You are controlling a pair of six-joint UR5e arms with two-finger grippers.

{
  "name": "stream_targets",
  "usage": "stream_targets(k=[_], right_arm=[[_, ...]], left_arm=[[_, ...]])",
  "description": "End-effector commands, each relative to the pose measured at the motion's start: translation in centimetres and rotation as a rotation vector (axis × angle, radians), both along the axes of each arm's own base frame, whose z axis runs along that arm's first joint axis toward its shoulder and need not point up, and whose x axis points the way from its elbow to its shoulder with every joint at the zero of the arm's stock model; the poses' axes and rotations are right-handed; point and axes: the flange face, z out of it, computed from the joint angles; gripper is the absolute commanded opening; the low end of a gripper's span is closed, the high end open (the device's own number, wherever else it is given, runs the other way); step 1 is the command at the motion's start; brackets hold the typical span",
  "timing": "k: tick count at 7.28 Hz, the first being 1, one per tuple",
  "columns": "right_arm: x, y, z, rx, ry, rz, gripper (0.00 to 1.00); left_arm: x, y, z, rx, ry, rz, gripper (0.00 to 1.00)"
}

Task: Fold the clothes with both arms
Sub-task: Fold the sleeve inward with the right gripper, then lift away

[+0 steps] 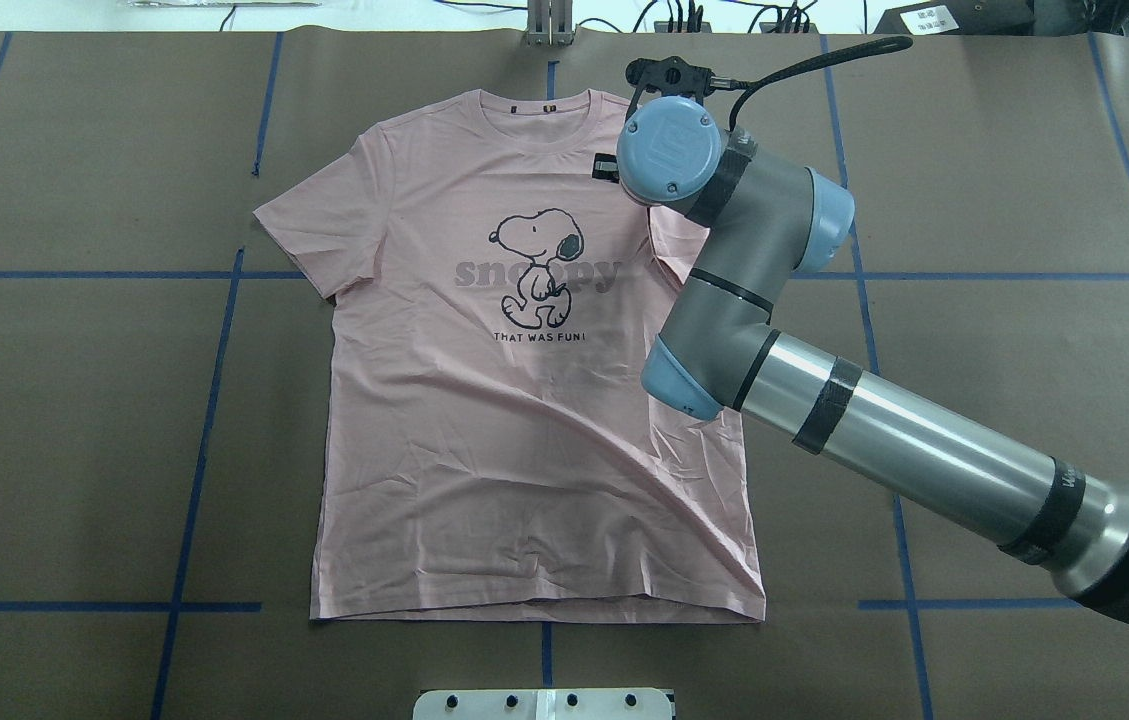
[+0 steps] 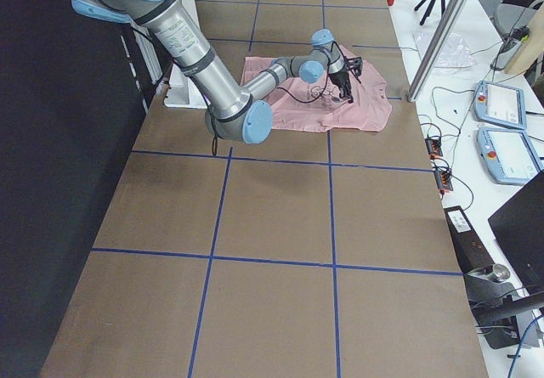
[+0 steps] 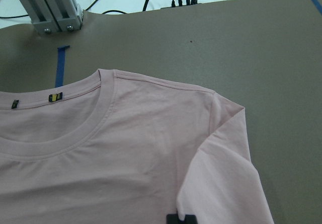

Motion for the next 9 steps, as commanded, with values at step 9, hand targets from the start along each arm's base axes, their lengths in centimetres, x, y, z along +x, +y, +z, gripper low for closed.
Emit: stream_targets(k=[9], right_arm=[[29.4, -7.5, 16.8, 0.154, -0.096, -0.442, 1.0]], left_arm=[[22.5, 0.4, -2.6, -0.419, 0.123, -0.265, 0.7]])
